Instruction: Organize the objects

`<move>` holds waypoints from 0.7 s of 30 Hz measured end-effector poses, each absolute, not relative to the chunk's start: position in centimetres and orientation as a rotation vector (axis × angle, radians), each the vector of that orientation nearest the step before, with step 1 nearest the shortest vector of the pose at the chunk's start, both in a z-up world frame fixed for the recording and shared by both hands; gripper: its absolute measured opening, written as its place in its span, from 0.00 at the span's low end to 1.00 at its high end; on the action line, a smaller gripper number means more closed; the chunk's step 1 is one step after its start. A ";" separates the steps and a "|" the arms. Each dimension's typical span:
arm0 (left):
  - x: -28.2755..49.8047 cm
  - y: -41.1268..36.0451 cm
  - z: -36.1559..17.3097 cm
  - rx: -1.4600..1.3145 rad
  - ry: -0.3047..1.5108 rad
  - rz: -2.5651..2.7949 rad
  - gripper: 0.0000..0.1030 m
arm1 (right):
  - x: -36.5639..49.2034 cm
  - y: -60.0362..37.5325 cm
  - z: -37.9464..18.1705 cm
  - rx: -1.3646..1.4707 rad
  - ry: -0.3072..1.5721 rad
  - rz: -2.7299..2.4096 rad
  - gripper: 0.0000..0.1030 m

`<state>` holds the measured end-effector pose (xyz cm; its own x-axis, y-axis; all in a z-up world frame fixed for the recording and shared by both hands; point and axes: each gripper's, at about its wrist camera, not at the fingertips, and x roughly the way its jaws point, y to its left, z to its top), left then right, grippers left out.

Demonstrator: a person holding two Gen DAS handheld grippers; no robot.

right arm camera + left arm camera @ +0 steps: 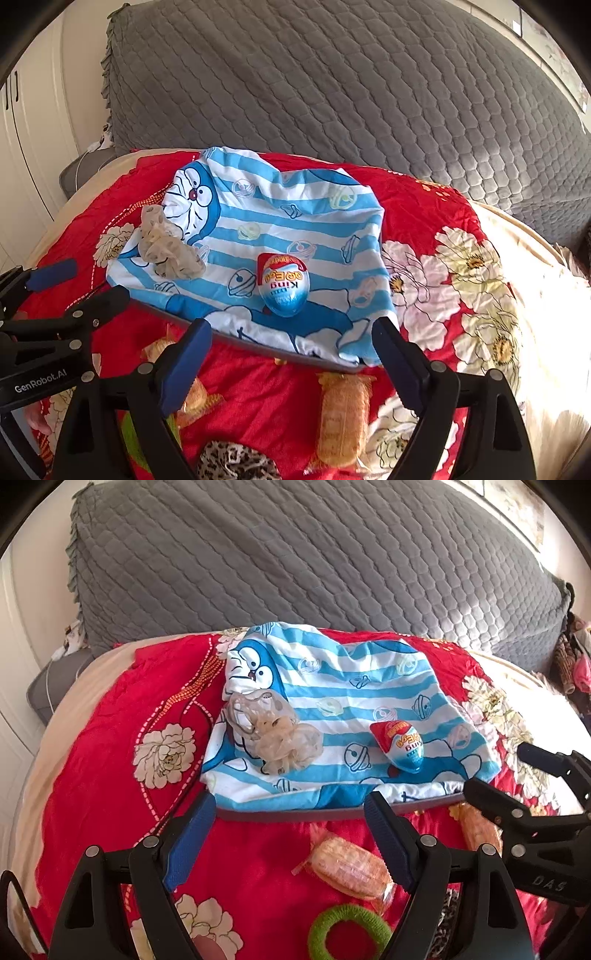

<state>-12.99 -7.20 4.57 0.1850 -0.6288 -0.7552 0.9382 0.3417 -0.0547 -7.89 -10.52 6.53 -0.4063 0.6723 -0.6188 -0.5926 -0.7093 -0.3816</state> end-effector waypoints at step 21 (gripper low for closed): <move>-16.0 -3.9 5.0 0.490 0.775 -1.129 0.81 | -4.2 -13.2 7.5 -0.964 -0.138 2.184 0.89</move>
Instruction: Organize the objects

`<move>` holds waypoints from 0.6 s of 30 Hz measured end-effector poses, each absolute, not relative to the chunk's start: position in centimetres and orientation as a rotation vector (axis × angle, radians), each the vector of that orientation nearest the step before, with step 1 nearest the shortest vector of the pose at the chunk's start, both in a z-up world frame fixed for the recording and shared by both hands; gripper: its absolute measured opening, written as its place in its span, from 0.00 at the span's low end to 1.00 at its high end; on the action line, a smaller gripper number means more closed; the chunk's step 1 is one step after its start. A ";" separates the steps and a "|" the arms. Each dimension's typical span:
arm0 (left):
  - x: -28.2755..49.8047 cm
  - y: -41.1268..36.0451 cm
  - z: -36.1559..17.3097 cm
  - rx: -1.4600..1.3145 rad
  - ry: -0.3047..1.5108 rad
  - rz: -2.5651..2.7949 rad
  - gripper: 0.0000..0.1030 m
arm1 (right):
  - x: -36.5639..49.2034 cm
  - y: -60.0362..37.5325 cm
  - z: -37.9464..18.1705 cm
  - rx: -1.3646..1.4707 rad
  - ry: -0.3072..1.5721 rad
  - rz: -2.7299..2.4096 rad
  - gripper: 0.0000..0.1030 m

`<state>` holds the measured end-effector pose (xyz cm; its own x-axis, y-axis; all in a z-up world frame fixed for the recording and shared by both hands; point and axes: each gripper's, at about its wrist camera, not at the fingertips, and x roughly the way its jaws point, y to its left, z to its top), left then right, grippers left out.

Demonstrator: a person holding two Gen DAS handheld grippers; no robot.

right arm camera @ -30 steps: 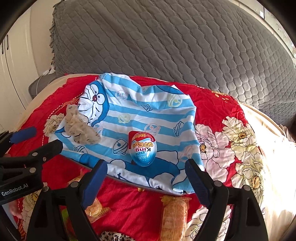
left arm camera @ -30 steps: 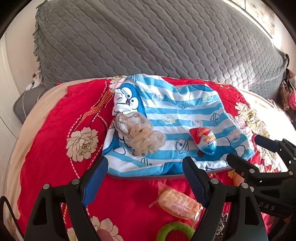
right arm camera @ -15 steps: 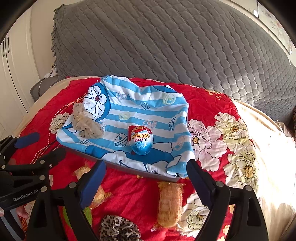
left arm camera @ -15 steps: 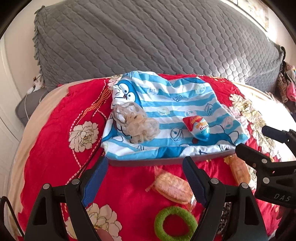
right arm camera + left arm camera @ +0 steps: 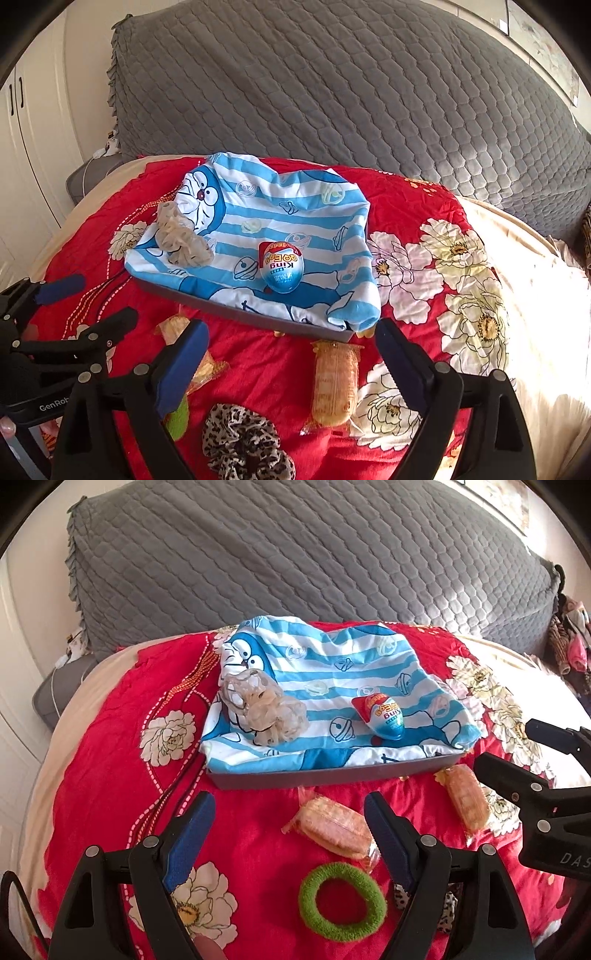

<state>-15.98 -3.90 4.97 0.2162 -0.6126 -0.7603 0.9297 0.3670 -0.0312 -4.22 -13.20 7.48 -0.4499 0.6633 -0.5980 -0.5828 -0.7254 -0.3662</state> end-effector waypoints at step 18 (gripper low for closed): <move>-18.4 -1.7 4.7 0.465 0.806 -1.064 0.81 | -0.4 -14.1 7.0 -0.970 -0.149 2.187 0.89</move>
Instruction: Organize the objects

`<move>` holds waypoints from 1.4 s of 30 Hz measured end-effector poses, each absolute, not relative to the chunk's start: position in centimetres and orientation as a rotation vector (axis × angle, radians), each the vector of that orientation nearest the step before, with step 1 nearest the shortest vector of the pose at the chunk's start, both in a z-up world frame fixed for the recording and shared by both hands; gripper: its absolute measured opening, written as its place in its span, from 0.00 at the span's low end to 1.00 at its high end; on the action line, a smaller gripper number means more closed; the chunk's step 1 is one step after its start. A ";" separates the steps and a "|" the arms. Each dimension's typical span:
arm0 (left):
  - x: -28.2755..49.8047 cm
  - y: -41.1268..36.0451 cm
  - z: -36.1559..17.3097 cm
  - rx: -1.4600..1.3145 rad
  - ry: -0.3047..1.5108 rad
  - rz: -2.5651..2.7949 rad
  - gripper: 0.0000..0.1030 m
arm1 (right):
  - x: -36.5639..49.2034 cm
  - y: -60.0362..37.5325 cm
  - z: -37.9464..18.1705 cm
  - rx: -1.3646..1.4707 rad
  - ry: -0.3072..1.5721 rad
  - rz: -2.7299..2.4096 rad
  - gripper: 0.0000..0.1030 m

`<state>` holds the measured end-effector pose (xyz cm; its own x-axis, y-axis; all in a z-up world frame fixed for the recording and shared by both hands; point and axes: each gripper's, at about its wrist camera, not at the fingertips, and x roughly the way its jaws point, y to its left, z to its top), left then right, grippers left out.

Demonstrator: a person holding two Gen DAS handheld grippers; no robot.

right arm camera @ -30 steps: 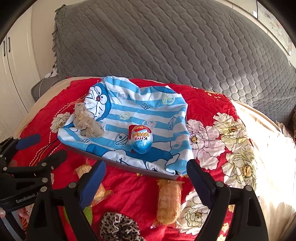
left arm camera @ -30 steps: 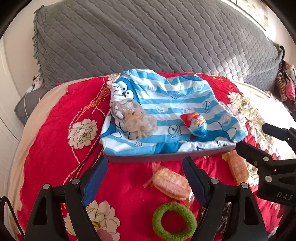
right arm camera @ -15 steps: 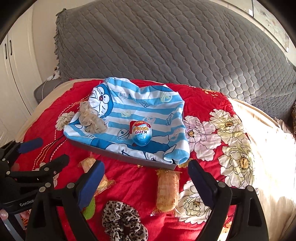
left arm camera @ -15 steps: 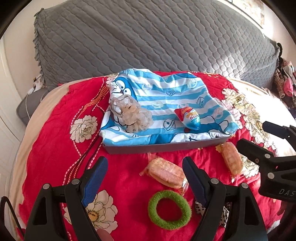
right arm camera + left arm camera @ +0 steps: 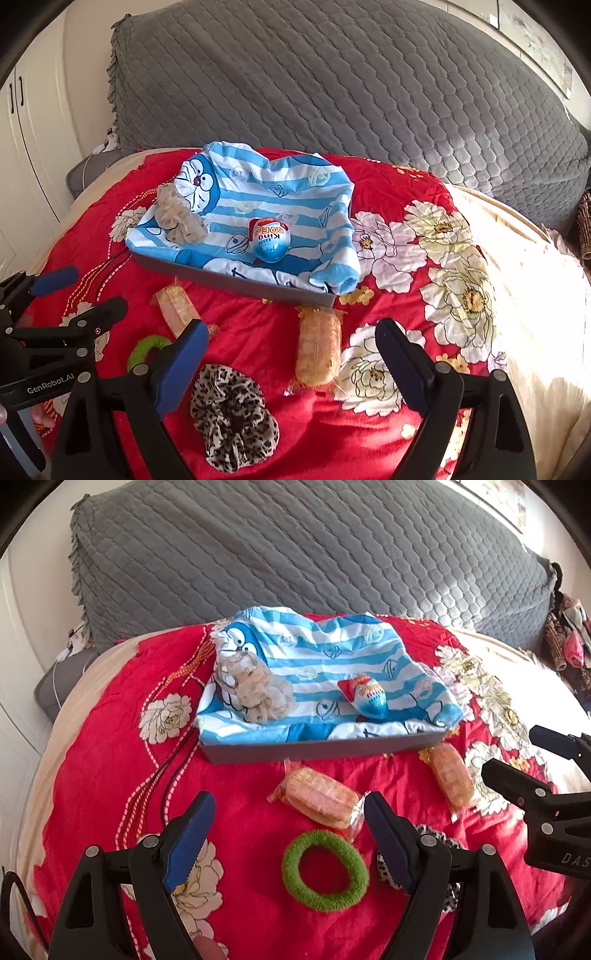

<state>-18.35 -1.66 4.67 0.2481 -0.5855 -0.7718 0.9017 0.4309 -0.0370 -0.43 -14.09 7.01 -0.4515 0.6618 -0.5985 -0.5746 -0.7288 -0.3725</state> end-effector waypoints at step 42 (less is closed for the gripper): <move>-20.1 2.0 -0.7 0.476 0.937 -0.879 0.81 | 1.3 -18.8 0.7 -1.222 -0.314 2.176 0.89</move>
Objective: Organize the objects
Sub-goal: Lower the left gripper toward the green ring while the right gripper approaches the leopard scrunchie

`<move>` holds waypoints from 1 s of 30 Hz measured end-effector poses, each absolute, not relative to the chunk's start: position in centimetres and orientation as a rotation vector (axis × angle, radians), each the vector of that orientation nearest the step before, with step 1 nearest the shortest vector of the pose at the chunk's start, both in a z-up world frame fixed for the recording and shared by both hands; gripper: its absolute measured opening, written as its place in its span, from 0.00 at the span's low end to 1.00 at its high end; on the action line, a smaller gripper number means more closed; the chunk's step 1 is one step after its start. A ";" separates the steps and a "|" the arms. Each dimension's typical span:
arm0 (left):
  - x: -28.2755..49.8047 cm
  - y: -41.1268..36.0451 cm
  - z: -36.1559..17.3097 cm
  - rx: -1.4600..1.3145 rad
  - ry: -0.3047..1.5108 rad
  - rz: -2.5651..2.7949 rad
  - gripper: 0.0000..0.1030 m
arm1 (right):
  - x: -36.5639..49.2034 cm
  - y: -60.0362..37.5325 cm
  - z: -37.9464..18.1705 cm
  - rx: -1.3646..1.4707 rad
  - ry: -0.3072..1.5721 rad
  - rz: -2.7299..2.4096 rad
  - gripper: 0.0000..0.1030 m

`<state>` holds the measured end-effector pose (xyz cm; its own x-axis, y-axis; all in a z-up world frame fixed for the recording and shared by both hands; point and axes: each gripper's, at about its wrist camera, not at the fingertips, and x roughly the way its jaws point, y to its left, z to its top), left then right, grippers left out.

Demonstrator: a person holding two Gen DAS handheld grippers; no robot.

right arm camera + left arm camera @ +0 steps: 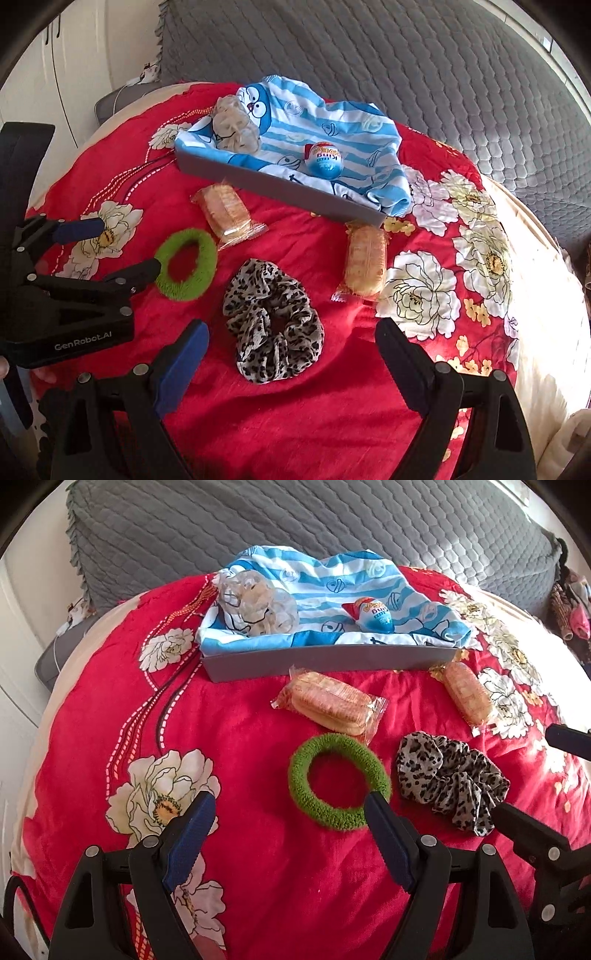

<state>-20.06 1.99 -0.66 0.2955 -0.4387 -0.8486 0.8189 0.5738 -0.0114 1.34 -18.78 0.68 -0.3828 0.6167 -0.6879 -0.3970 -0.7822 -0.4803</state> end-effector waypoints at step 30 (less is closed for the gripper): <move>-18.5 0.3 -3.9 0.459 1.022 -0.808 0.81 | -0.9 -16.2 -2.0 -1.365 -0.243 2.101 0.89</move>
<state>-18.51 0.30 -3.89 0.2780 -0.3754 -0.8842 0.7742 0.6325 -0.0251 -0.85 -16.17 -2.00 -0.2788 0.5824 -0.7636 -0.3929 -0.7947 -0.4627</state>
